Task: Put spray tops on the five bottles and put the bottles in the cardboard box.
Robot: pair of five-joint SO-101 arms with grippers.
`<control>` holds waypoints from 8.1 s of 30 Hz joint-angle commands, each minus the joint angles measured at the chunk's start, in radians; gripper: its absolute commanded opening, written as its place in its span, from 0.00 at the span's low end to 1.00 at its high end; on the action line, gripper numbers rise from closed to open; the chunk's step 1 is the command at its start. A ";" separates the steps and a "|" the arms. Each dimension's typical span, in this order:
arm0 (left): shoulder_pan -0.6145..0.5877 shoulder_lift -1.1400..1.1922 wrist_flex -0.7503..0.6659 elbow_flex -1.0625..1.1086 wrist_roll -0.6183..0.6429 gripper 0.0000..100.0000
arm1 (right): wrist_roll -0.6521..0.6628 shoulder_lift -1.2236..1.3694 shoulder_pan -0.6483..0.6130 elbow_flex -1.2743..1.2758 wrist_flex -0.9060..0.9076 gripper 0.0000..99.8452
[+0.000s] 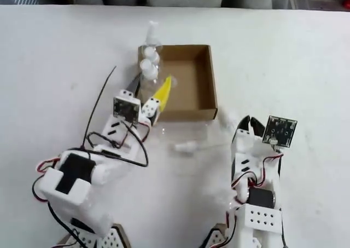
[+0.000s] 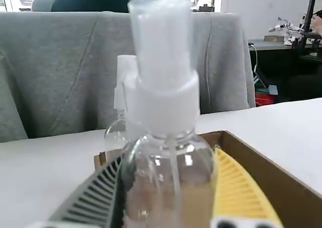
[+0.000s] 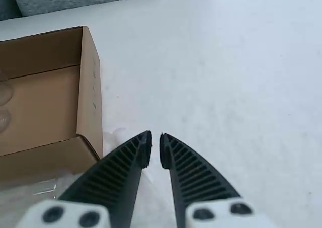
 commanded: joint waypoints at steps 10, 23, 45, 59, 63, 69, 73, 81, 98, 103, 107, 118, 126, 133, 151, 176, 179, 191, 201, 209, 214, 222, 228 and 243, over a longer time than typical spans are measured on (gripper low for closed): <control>0.007 -0.015 0.063 -0.020 0.003 0.06 | -0.006 -0.002 0.012 0.009 -0.016 0.01; 0.005 -0.018 0.126 -0.014 0.011 0.21 | -0.006 -0.002 0.012 0.009 -0.016 0.01; -0.019 -0.024 0.129 -0.002 0.005 0.22 | -0.006 -0.002 0.012 0.009 -0.016 0.01; -0.021 -0.064 0.229 0.011 0.009 0.33 | -0.006 -0.002 0.012 0.009 -0.016 0.01; -0.021 -0.088 0.247 0.018 0.011 0.34 | -0.006 -0.002 0.012 0.009 -0.016 0.01; -0.022 -0.096 0.247 0.026 0.008 0.34 | -0.006 -0.002 0.012 0.009 -0.016 0.01; -0.015 -0.114 0.210 0.058 0.005 0.33 | -0.006 -0.002 0.010 0.009 -0.016 0.01; -0.012 -0.390 0.269 0.218 0.009 0.33 | -0.006 -0.002 0.010 0.009 -0.016 0.01; -0.019 -1.144 0.964 0.405 -0.080 0.01 | -0.006 -0.002 0.012 0.009 -0.015 0.01; -0.021 -1.394 1.292 0.405 -0.081 0.07 | 0.009 -0.005 0.013 0.009 0.004 0.01; -0.042 -1.595 1.594 0.404 -0.084 0.03 | 0.114 -0.012 0.068 0.009 0.004 0.01; -0.321 -1.896 1.887 0.457 -0.087 0.02 | 0.186 -0.012 0.130 -0.058 0.077 0.01; -0.515 -1.897 2.021 0.499 -0.296 0.02 | 0.439 -0.002 -0.127 -0.451 0.638 0.01; -0.487 -1.900 2.102 0.519 -0.480 0.02 | 0.496 0.021 -0.433 -0.671 0.823 0.01; -0.458 -1.896 2.084 0.519 -0.520 0.03 | 0.822 0.506 -0.814 -0.690 0.713 0.05; -0.458 -1.899 2.114 0.519 -0.519 0.03 | 0.694 0.553 -0.932 -0.707 0.777 0.02; -0.458 -1.899 2.114 0.519 -0.520 0.03 | 0.701 0.555 -0.918 -0.706 0.776 0.02; -0.458 -1.899 2.108 0.519 -0.520 0.03 | 1.031 0.575 -0.857 -0.713 0.713 0.12; -0.456 -1.899 2.107 0.519 -0.522 0.03 | 1.111 0.892 -0.782 -0.924 0.662 0.13; -0.456 -1.899 2.107 0.519 -0.522 0.03 | 1.169 1.030 -0.720 -1.013 0.650 0.20; -0.456 -1.899 2.107 0.519 -0.522 0.03 | 1.175 1.072 -0.717 -1.016 0.636 0.20; -0.456 -1.899 2.107 0.519 -0.522 0.03 | 1.175 1.130 -0.702 -1.016 0.581 0.20; -0.456 -1.899 2.108 0.519 -0.522 0.03 | 1.177 1.211 -0.685 -1.020 0.533 0.20; -0.460 -1.899 2.107 0.519 -0.522 0.03 | 1.177 1.307 -0.745 -1.023 0.585 0.22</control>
